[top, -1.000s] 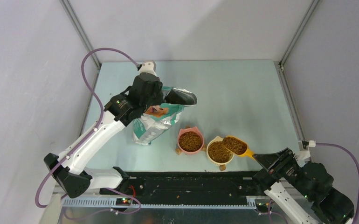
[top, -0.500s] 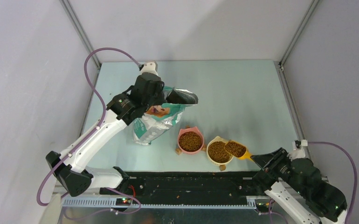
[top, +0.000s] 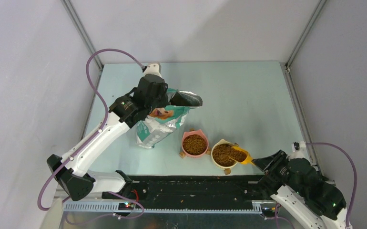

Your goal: Serve the pet food

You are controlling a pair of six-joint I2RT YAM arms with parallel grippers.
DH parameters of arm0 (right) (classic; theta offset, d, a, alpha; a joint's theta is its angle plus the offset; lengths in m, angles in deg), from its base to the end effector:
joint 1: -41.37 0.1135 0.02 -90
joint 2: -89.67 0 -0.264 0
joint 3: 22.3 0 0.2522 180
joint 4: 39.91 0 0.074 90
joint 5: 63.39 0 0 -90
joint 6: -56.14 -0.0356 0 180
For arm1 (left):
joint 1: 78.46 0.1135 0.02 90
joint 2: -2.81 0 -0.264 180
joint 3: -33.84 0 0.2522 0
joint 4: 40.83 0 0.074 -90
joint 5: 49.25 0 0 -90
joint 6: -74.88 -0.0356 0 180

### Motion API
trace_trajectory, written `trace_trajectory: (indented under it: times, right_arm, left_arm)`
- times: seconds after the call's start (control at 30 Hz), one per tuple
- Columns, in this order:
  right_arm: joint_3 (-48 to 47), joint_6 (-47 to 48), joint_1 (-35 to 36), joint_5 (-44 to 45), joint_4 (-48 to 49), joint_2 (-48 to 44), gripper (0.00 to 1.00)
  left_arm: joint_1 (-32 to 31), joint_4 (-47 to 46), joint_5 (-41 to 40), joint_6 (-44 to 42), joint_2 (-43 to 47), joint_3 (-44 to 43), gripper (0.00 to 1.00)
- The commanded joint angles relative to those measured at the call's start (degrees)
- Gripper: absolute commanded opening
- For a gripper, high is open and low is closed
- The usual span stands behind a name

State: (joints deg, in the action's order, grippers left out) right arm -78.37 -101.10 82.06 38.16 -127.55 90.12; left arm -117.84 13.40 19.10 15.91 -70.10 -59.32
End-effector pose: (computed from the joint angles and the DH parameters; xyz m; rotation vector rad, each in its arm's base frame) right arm -0.0024 -0.0114 0.2660 0.6391 2.1600 0.8739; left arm 0.2154 -0.1598 0.3933 -0.0608 2.1327 -0.3193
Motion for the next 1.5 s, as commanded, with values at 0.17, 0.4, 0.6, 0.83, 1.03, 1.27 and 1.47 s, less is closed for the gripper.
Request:
trace_trajectory:
  times: [0.17,0.4,0.6,0.83,1.03,1.27,1.47]
  right_arm:
    - [-0.15,2.91,0.3,0.59,4.32,0.88,0.0]
    - [-2.11,8.64,0.31,-2.39,3.04,10.21,0.0]
    - [-6.73,14.1,0.32,-1.2,-1.23,16.27,0.0]
    - [-15.3,18.73,0.3,1.02,-5.91,20.47,0.0]
    - [-14.99,21.03,0.28,-1.0,-5.71,25.23,0.0]
    - [-19.7,22.86,0.33,-0.1,-4.98,27.52,0.0]
    - [-19.52,22.78,0.33,1.13,-6.96,27.89,0.0]
  left_arm:
    - [0.6,4.05,-2.77,-1.14,0.41,-0.24,0.0]
    - [0.7,4.25,-3.39,-1.22,1.01,-0.44,0.0]
    - [0.68,4.16,-4.22,-1.26,2.28,-0.4,0.0]
    - [0.79,4.28,-5.71,-1.44,3.36,-0.64,0.0]
    - [0.7,4.39,-6.71,-1.54,4.26,-0.64,0.0]
    - [0.67,4.27,-7.65,-1.95,5.12,-0.54,0.0]
    - [0.74,4.22,-8.22,-1.95,4.64,-0.4,0.0]
